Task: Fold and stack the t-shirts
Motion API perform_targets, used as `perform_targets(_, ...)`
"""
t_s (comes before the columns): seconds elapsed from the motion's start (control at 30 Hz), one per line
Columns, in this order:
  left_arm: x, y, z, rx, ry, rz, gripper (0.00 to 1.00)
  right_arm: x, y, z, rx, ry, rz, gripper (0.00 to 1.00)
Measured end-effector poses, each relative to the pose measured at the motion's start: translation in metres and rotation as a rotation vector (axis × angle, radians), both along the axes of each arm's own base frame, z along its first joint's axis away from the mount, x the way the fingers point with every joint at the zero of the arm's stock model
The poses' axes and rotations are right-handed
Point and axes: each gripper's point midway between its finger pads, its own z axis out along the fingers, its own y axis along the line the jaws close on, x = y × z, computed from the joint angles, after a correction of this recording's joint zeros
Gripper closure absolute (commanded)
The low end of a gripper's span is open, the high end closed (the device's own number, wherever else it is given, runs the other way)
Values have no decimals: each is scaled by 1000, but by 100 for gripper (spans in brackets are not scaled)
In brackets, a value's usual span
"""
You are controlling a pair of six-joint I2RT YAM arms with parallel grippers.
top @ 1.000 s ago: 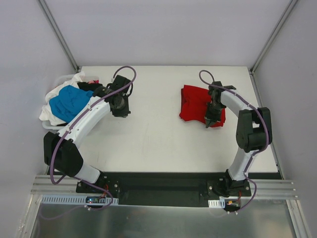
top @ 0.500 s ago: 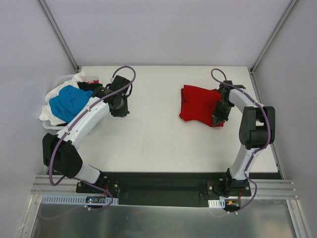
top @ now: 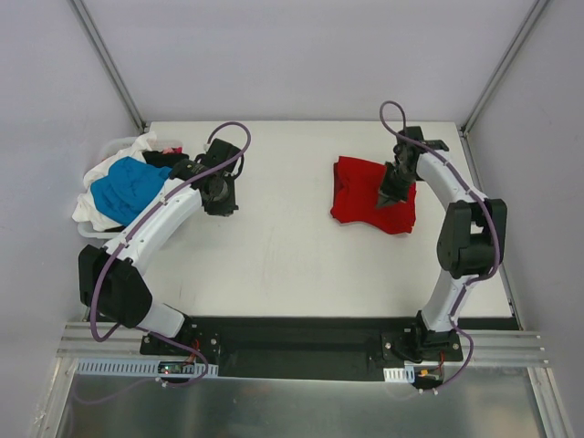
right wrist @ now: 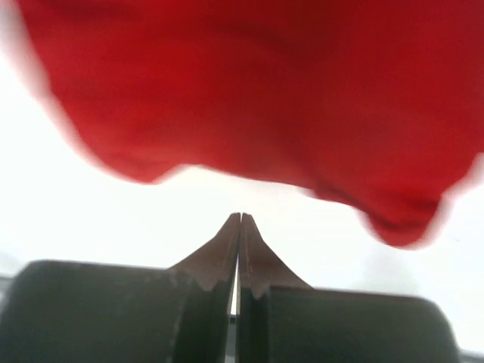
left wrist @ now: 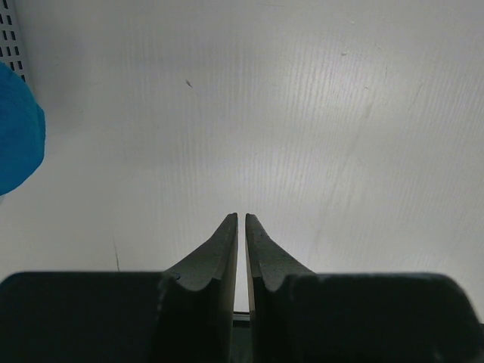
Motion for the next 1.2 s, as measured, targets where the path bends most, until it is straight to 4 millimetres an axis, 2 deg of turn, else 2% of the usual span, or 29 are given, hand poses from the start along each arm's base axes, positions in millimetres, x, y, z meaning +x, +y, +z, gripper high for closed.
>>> perform_targets(0.1,0,0,0,0,0,0,91,22,36,30,123,-90,53,99)
perform_targets(0.2,0,0,0,0,1,0,91,37,52,42,194,-122,67,99)
perform_targets(0.27,0,0,0,-1,0,0,91,45,56,36,208,-109,67,99)
perform_targets(0.33,-1,0,-1,0,4,0,91,55,61,20,222,-71,67,99)
perform_targets(0.43,-2,0,-2,1,9,-1,91,72,71,-19,248,3,60,99)
perform_targets(0.47,-2,0,-2,1,8,-1,91,67,76,-51,261,89,46,99)
perform_targets(0.5,-2,0,-2,1,9,-1,91,64,81,-53,289,113,36,99)
perform_targets(0.63,-3,1,0,0,3,-1,90,50,79,-52,278,100,14,99)
perform_targets(0.73,-9,4,0,0,0,0,90,21,71,-53,265,119,-11,99)
perform_targets(0.77,-11,5,1,0,0,0,90,9,66,-53,263,134,-24,99)
perform_targets(0.97,-12,5,1,0,2,0,91,-34,29,-52,245,173,-141,99)
perform_targets(1.07,-12,5,0,0,3,0,91,-45,19,-49,231,178,-179,99)
perform_targets(1.2,-12,5,0,-1,4,-1,91,-43,22,-46,228,182,-164,99)
